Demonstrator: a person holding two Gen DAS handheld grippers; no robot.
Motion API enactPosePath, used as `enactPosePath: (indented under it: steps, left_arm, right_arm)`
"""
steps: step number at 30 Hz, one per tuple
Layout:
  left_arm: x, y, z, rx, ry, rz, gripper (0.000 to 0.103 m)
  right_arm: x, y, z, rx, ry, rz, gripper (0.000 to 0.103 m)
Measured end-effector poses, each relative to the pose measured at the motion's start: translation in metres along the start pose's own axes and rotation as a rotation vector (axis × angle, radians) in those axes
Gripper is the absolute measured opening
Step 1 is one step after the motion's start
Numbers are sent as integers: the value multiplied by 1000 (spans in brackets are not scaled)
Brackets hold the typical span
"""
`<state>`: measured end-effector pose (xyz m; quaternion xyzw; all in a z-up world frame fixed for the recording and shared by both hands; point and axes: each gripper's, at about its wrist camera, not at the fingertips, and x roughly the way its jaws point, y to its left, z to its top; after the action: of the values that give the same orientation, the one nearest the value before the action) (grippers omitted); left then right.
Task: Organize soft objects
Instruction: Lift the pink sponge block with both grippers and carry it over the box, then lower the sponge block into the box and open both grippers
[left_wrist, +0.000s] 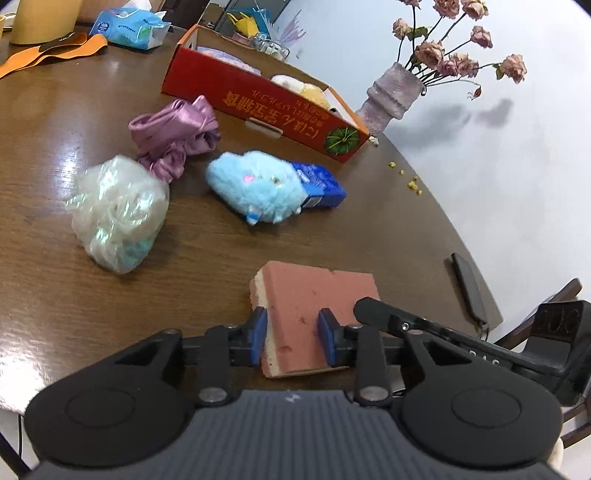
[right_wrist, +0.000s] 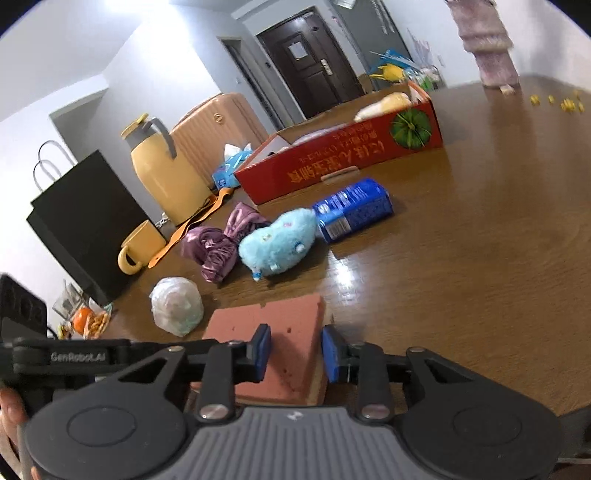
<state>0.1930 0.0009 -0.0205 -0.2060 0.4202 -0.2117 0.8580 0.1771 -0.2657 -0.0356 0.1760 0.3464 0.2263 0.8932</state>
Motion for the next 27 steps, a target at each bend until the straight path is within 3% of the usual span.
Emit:
enactPosePath:
  steps: [5,9,11,15,18,23,27]
  left_arm:
    - [-16,-20,48,57,-88,-43,30]
    - [-12,-36,141,147,-161,-42,30]
    - [5,-34,191,162,-160,-33,30]
    - [59,-8,278,123,-85,33,30]
    - [99,19,308,116,-21,106,29]
    - [144,64,317,104,86,220,29]
    - [151,67,303,228,116,301,28]
  right_arm:
    - [-15,20,50,-71,-111,-4,28]
    - [5,34,129,-161,-196,-16,28]
    - [29,35,177,-168,-211,-25,28]
    - [107,25,256,-140,-132,-60,28]
    - [173,8,285,-74,-32,-71,27]
    - [252,-7,276,-15,113,-95,27]
    - [282,-17,262,51,227,-72,27]
